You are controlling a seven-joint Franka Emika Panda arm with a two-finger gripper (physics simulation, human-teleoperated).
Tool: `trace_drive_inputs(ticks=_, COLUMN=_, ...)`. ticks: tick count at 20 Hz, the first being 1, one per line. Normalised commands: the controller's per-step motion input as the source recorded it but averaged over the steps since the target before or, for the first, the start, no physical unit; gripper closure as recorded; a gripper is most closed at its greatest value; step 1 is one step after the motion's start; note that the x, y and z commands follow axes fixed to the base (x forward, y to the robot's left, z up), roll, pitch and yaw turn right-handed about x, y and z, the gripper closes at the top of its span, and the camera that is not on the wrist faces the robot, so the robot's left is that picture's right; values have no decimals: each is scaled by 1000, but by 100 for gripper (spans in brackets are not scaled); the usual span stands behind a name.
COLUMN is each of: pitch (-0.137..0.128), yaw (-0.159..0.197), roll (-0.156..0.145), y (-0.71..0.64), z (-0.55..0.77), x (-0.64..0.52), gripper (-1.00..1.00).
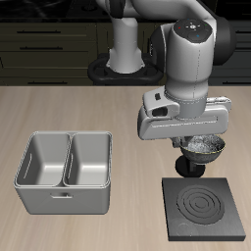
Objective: Place the black bowl on the flat stove and turn on the flat stove
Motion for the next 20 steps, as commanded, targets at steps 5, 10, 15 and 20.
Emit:
trace_drive_inputs(ticks=5, pitch=0, yaw=14, roll=-6, y=76, z=-29, x=254, gripper=100)
trace_drive_inputs(ticks=10, pitch=1, yaw=43, roll=-1, y=65, z=-69, x=228, gripper=100)
trace_drive_inputs(ticks=15, pitch=20, yaw=11, roll=-2, y=19, z=-150, x=85, gripper=100)
trace_drive_inputs(ticks=20, pitch=6, yaw=-3, roll=11, y=78, z=-82, x=74, gripper=100)
